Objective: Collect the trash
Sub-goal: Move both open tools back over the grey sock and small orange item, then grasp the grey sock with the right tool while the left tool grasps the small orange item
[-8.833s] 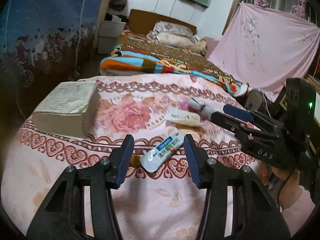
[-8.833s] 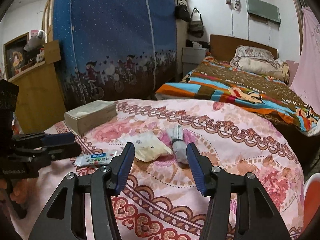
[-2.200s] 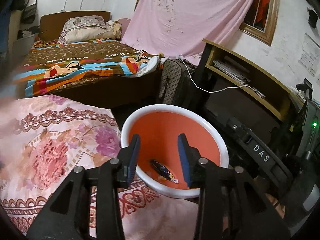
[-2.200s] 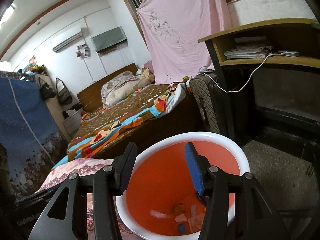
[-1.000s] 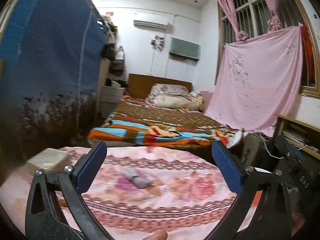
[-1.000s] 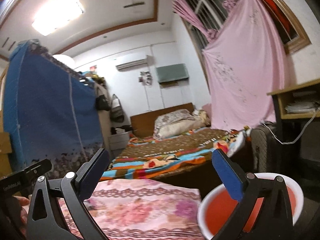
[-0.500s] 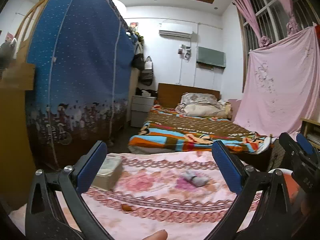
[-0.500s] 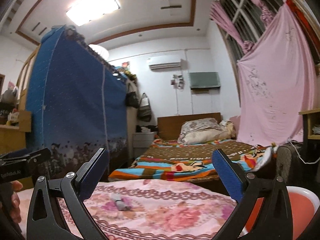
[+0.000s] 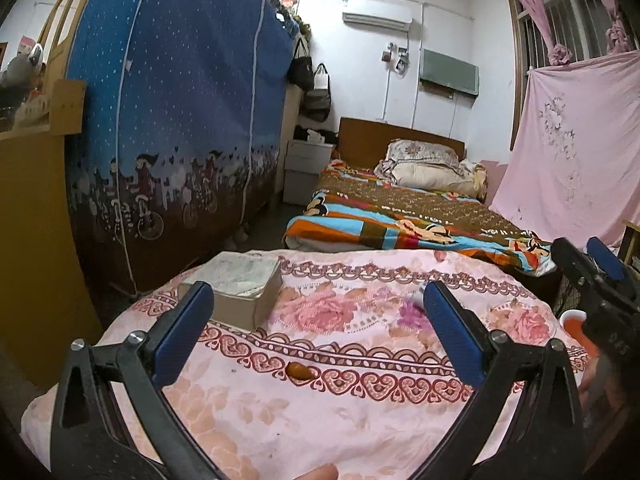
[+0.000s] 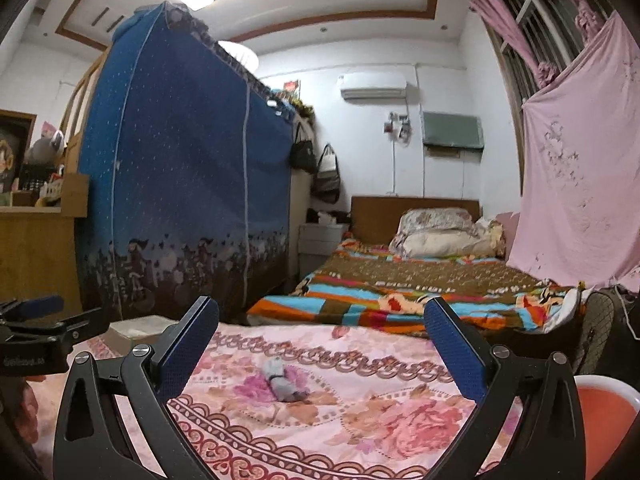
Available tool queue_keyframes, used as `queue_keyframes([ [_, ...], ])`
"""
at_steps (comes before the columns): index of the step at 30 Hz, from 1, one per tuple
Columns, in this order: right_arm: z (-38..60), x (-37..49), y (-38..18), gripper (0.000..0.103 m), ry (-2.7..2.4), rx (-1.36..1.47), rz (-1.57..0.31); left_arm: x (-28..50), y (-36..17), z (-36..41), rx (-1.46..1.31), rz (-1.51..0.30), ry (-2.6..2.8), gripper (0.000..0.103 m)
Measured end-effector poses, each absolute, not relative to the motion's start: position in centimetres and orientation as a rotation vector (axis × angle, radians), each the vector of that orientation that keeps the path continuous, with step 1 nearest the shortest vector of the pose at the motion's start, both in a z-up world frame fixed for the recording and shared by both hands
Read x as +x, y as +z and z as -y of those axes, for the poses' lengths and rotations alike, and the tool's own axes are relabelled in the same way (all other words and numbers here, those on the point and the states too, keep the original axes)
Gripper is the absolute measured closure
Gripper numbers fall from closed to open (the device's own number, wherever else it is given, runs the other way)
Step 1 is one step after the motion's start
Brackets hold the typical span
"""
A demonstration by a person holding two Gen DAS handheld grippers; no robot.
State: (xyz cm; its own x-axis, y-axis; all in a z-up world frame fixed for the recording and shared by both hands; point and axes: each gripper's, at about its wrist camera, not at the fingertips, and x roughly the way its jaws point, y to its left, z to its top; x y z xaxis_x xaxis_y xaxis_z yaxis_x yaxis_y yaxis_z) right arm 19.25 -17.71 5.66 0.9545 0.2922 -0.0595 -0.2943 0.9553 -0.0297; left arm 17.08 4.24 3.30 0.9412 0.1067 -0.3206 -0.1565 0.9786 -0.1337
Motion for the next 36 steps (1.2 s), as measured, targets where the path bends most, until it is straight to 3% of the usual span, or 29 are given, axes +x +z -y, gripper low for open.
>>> queue_keyframes([
  [6,16.6,21.8,4.6,0.0,0.336,-0.072,-0.194,17.7,2.8,-5.2,-0.19,-0.379,0.133,0.013],
  [14,15.2,24.8,2.6,0.005,0.398,-0.098,-0.393,19.2,0.9,-6.2,-0.256,-0.529,0.09,0.038],
  [21,14.5,25.8,1.6,0.007,0.424,-0.119,-0.483,20.8,-0.9,-5.8,-0.265,-0.678,0.044,0.049],
  [24,14.0,26.2,1.3,0.017,0.429,-0.132,-0.514,21.6,-1.6,-6.0,-0.281,-0.728,0.045,0.058],
  [28,13.8,27.7,0.7,0.027,0.446,-0.125,-0.599,22.7,-2.7,-6.6,-0.315,-0.805,0.052,0.079],
  [31,14.0,29.1,0.1,0.034,0.451,-0.087,-0.665,22.9,-2.9,-6.8,-0.33,-0.812,0.054,0.084],
  [34,13.9,29.9,-0.1,0.035,0.454,-0.078,-0.701,23.1,-2.9,-6.6,-0.322,-0.822,0.05,0.094],
  [36,13.4,30.5,-0.1,0.036,0.451,-0.09,-0.711,23.4,-2.9,-6.4,-0.314,-0.827,0.04,0.095],
])
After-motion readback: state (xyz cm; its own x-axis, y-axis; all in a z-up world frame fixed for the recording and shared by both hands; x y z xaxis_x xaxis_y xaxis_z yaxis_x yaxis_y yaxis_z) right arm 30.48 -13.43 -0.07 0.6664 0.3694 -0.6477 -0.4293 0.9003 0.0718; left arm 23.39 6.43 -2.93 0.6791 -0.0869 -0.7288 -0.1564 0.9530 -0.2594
